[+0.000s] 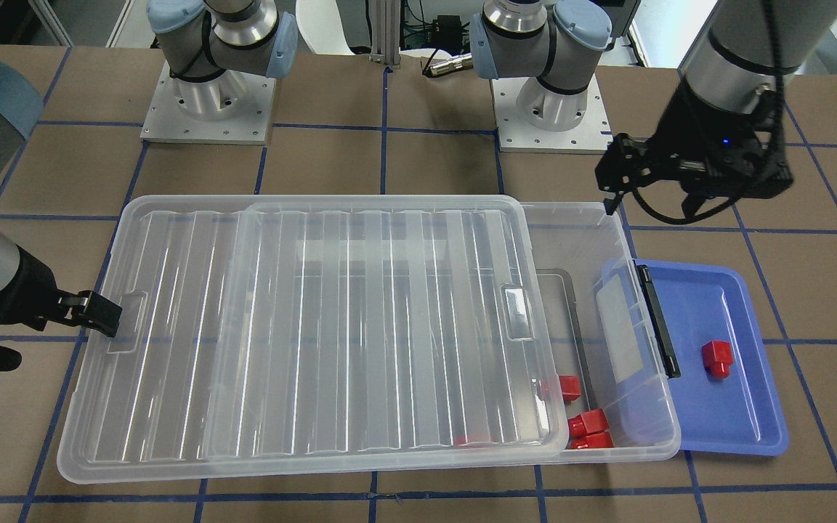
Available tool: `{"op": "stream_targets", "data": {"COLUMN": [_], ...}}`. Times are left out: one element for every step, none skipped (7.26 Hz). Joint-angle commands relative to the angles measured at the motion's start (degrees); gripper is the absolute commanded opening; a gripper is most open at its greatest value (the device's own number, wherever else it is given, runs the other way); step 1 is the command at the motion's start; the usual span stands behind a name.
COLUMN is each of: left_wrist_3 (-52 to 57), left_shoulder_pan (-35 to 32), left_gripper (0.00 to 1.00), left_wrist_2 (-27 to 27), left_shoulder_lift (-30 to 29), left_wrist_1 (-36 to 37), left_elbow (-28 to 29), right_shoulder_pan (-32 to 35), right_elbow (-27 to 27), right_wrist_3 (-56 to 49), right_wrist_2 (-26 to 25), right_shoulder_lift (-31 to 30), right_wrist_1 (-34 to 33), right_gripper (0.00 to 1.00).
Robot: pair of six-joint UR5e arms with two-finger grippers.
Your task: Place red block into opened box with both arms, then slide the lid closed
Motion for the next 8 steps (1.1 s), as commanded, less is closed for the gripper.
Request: {"op": "stream_targets", "data": {"left_wrist_3": [17.7, 21.2, 21.7, 23.1, 24.6, 27.3, 29.6, 29.1], "left_shoulder_pan": [11.7, 13.7, 14.0, 14.5, 15.9, 17.6, 19.0, 19.3], "left_gripper": [1.0, 1.0, 1.0, 1.0, 1.0, 1.0, 1.0, 1.0], "left_wrist_2": [-2.5, -2.5, -2.4, -1.8, -1.8, -1.8, -1.8, -2.4], "left_shoulder_lift": [-4.4, -8.0, -11.2, -14.9, -18.2, -20.6, -22.8, -24.9], "left_wrist_1": [3.0, 8.0, 13.4, 17.0, 19.9, 21.7, 23.9, 25.1], "left_elbow": [-0.8, -1.9, -2.6, -3.1, -3.2, -3.1, -3.2, -3.3], "right_shoulder_pan": [-1.9, -2.5, -2.6, -2.6, -2.6, -2.6, -2.6, -2.7], "right_elbow": [0.0, -0.1, -0.1, -0.4, -0.7, -1.2, -1.7, -1.9], "right_wrist_3": [-4.8, -5.3, -5.4, -6.9, -7.5, -7.6, -7.6, -8.0], "right_wrist_2": [-1.4, -2.7, -2.7, -3.5, -4.5, -4.7, -6.0, -6.7], "right_shoulder_lift": [0.2, 0.2, 0.2, 0.2, 0.2, 0.2, 0.3, 0.2], "right_wrist_1": [-0.1, 0.0, -0.1, -1.0, -1.1, -1.1, -1.1, -1.0], "right_gripper": [1.0, 1.0, 1.0, 1.0, 1.0, 1.0, 1.0, 1.0]}}
